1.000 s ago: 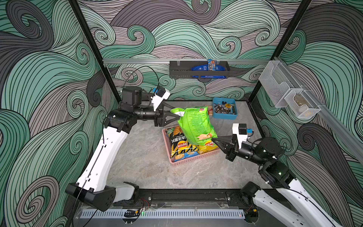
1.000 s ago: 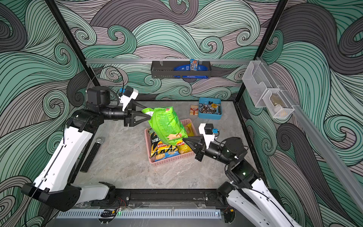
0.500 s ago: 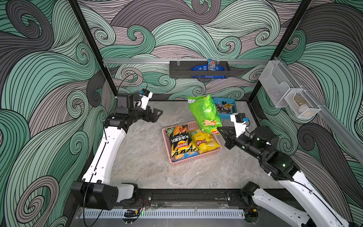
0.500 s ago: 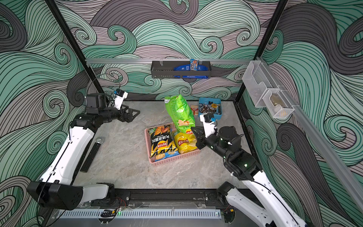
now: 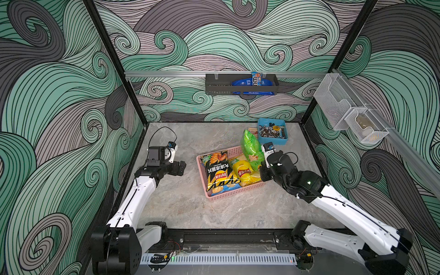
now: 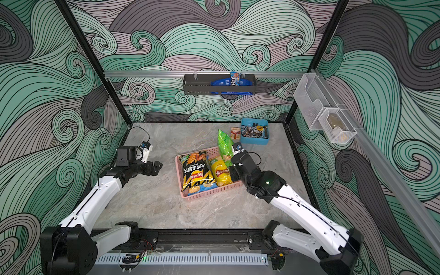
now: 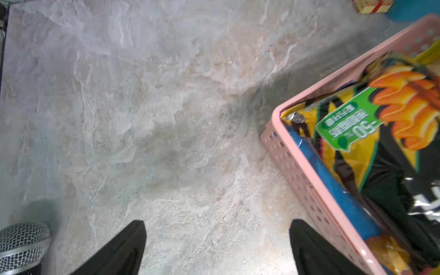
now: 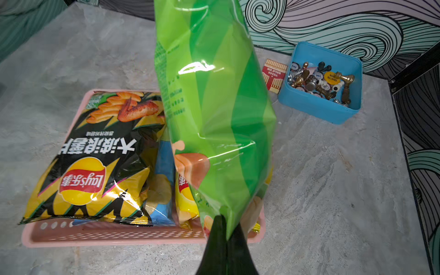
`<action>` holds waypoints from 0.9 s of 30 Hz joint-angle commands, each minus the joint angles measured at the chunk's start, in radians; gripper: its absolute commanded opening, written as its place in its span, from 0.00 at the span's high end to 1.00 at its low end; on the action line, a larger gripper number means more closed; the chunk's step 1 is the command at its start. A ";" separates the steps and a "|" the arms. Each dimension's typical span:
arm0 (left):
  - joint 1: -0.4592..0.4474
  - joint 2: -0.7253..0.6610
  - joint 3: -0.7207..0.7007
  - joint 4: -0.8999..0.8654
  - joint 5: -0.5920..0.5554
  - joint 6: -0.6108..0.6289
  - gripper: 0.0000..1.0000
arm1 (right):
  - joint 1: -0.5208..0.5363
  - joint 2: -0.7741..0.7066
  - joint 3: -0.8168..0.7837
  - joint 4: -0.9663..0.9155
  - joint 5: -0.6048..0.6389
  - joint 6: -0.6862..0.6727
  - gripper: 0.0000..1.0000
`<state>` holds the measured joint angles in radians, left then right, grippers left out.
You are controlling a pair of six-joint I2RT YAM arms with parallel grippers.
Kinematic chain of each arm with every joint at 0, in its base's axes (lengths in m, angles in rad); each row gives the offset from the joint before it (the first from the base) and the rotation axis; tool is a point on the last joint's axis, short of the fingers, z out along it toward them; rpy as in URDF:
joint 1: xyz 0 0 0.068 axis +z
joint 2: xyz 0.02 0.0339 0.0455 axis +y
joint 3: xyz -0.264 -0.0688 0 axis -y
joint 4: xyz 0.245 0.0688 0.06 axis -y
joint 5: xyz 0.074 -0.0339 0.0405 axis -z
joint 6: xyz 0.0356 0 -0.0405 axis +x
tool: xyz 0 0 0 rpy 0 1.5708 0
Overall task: Put the potato chips into the basket
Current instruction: Place the potato chip in the basket.
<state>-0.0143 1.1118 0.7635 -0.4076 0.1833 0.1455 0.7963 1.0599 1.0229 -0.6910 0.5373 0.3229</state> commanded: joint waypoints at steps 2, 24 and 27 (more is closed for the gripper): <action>0.006 -0.038 -0.004 0.080 -0.031 -0.012 0.03 | 0.051 0.080 0.015 -0.017 0.182 0.070 1.00; 0.006 -0.044 -0.034 0.096 0.009 -0.004 0.03 | 0.100 0.206 0.166 -0.196 0.256 0.106 1.00; 0.006 -0.041 -0.032 0.091 0.008 -0.004 0.03 | 0.101 0.261 0.150 -0.194 0.251 0.120 1.00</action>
<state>-0.0143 1.0653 0.7341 -0.3283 0.1730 0.1448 0.8925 1.2823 1.1755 -0.8692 0.7841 0.4187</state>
